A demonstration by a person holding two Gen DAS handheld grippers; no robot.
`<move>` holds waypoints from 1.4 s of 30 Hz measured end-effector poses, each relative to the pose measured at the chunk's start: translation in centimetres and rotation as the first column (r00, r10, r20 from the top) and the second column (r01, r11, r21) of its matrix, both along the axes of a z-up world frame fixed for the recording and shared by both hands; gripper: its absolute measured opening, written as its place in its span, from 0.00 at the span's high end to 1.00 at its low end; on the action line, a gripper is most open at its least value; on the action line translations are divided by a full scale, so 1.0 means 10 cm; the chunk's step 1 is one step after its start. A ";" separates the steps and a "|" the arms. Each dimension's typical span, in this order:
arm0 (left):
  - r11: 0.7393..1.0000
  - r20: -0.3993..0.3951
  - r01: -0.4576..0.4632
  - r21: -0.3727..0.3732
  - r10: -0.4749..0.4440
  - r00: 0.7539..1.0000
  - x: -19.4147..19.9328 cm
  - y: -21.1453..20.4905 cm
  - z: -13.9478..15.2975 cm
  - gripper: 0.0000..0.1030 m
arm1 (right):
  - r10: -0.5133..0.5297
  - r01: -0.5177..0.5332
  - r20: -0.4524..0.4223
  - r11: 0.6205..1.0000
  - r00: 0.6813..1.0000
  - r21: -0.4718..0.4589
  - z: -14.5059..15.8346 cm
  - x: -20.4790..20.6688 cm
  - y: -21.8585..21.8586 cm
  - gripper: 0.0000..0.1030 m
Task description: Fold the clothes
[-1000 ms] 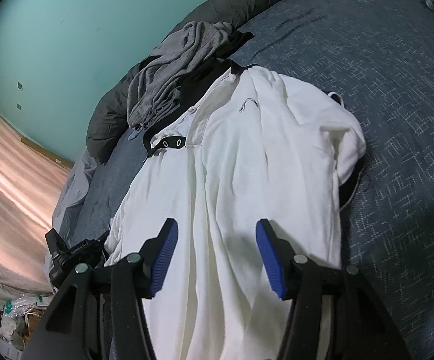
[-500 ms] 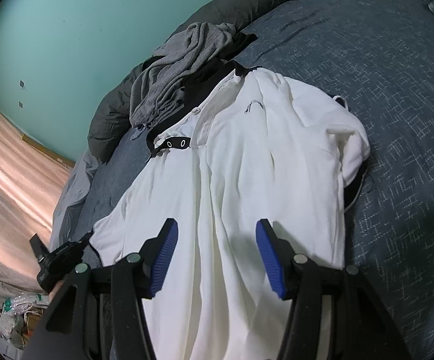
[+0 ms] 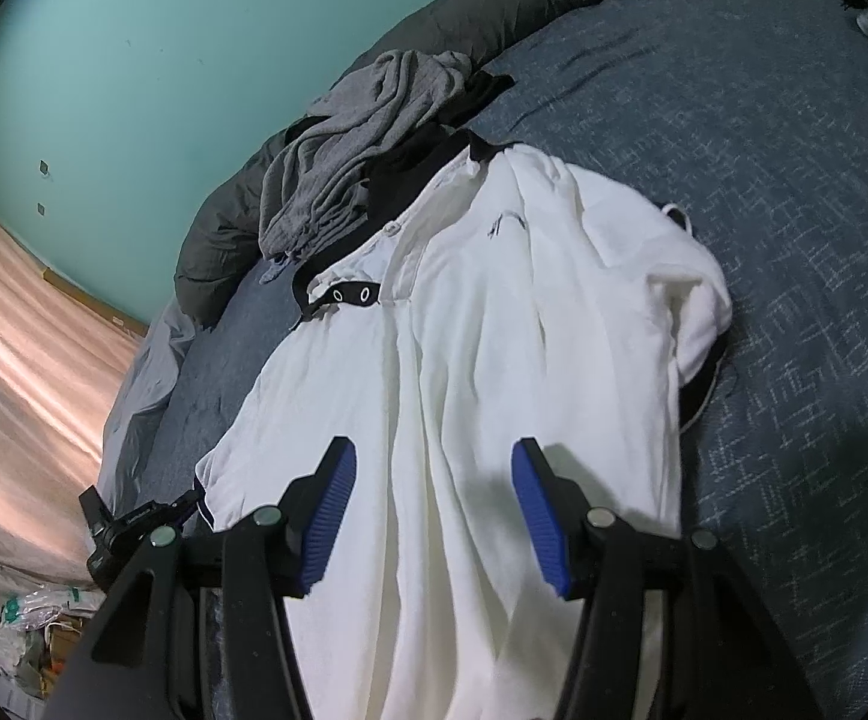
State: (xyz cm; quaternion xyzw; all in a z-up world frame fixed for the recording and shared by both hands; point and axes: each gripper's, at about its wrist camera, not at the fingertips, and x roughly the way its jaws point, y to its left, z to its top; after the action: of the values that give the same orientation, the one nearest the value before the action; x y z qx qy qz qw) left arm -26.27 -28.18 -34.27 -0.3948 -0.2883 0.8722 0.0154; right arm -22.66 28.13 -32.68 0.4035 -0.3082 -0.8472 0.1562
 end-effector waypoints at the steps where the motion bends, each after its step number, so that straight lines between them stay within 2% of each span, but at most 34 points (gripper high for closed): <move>1: 1.000 -0.007 -0.001 0.001 0.001 1.000 0.05 0.00 0.03 0.73 | -0.005 0.005 -0.003 1.000 1.000 -0.006 0.01 0.00 0.02 0.47; 3: 1.000 -0.022 -0.004 0.003 0.004 1.000 0.14 0.00 0.09 0.55 | -0.019 0.019 -0.008 1.000 1.000 -0.016 0.04 0.02 0.07 0.47; 4: 1.000 -0.029 -0.003 0.006 0.003 1.000 0.21 0.01 0.12 0.53 | -0.031 0.031 -0.013 0.999 0.999 -0.014 0.06 0.03 0.10 0.47; 6: 1.000 -0.032 0.030 0.005 -0.029 0.999 0.38 0.08 0.17 0.53 | -0.070 0.070 -0.028 0.997 0.997 -0.013 0.12 0.08 0.19 0.47; 11: 0.992 -0.029 0.124 -0.017 -0.124 0.992 0.71 0.31 0.26 0.52 | -0.195 0.191 -0.043 0.978 0.980 -0.079 0.20 0.21 0.55 0.47; 17: 0.980 -0.025 0.188 -0.060 -0.190 0.981 1.03 0.61 0.31 0.44 | -0.293 0.291 -0.008 0.953 0.956 -0.087 0.15 0.44 0.85 0.47; 20: 0.974 -0.009 0.214 -0.068 -0.215 0.977 1.22 0.75 0.28 0.34 | -0.308 0.309 0.025 0.948 0.951 -0.080 0.08 0.53 0.91 0.47; 22: 0.972 0.003 0.227 -0.064 -0.227 0.974 1.31 0.82 0.24 0.24 | -0.298 0.301 0.059 0.953 0.953 -0.041 0.05 0.55 0.93 0.47; 26: 0.969 0.021 0.232 -0.080 -0.231 0.973 1.29 0.90 0.18 0.18 | -0.294 0.292 0.110 0.956 0.950 0.034 0.08 0.48 1.09 0.47; 30: 0.972 0.033 0.221 -0.085 -0.219 0.975 1.23 0.90 0.14 0.11 | -0.269 0.243 0.144 0.954 0.952 0.174 0.16 0.21 1.23 0.47; 33: 0.973 0.036 0.220 -0.069 -0.218 0.975 1.17 0.90 0.10 0.10 | -0.214 0.171 0.157 0.953 0.964 0.250 0.21 -0.06 1.22 0.47; 35: 0.974 0.036 0.219 -0.059 -0.218 0.975 1.13 0.90 0.08 0.10 | -0.174 0.127 0.176 0.960 0.969 0.248 0.19 -0.27 1.19 0.47; 42: 0.972 0.025 0.229 -0.043 -0.228 0.973 0.98 0.99 0.04 0.10 | -0.136 0.063 0.197 0.939 0.971 0.337 0.09 -0.75 1.02 0.47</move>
State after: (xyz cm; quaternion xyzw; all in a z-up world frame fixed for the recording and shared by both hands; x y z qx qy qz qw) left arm -16.51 -18.32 -33.83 -0.4343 -0.2213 0.8670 0.1039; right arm -30.17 38.32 -31.75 0.4978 -0.1980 -0.8444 0.0090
